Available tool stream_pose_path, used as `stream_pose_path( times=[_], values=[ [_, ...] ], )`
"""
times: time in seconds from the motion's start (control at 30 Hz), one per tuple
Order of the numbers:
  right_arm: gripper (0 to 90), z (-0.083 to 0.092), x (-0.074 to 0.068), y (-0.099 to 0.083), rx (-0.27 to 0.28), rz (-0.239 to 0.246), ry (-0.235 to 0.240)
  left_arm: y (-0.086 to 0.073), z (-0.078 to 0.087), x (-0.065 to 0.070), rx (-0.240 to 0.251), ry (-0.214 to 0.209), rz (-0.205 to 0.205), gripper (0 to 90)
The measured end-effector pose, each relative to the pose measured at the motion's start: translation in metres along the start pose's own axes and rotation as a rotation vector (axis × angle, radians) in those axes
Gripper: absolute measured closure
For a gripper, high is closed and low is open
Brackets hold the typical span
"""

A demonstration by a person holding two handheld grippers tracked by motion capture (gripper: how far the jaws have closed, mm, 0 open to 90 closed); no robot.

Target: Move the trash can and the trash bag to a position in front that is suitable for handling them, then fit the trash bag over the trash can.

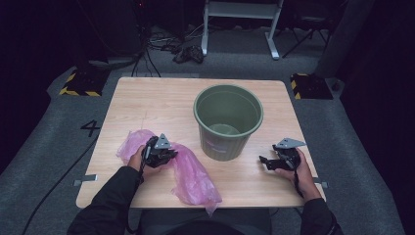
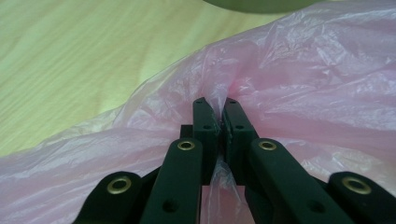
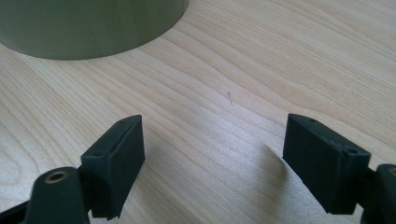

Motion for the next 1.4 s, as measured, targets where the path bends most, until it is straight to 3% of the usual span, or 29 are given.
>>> stream_pose_path(
  times=[0.2,0.53,0.97,1.13,1.4],
  values=[
    [20.9,0.0,0.001,0.0,-0.001,-0.006,0.002,-0.001,0.008,-0.007,0.045,0.004,0.033,87.2],
    [20.8,-0.002,0.004,0.001,-0.002,-0.014,0.003,-0.001,0.014,-0.014,0.07,0.002,0.029,87.7],
    [20.8,-0.003,0.004,0.002,-0.004,-0.017,0.005,-0.002,0.03,-0.018,0.126,0.011,0.055,88.3],
    [20.7,-0.004,0.005,0.002,-0.004,-0.015,0.012,0.002,0.038,-0.021,0.199,-0.003,0.085,88.4],
    [20.7,-0.004,0.005,0.003,-0.004,-0.01,0.007,0.003,0.056,-0.025,0.271,0.001,0.086,88.5]
  ],
)
Point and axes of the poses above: each handheld gripper's, and its own axes: z roughly backward along the jaws, y roughly out of its top, x roughly to its right, the point moved 1 cm from there along -z, roughly forward along the jaws, and after that the axes turned 5 degrees about z, right-handed, at the moved point
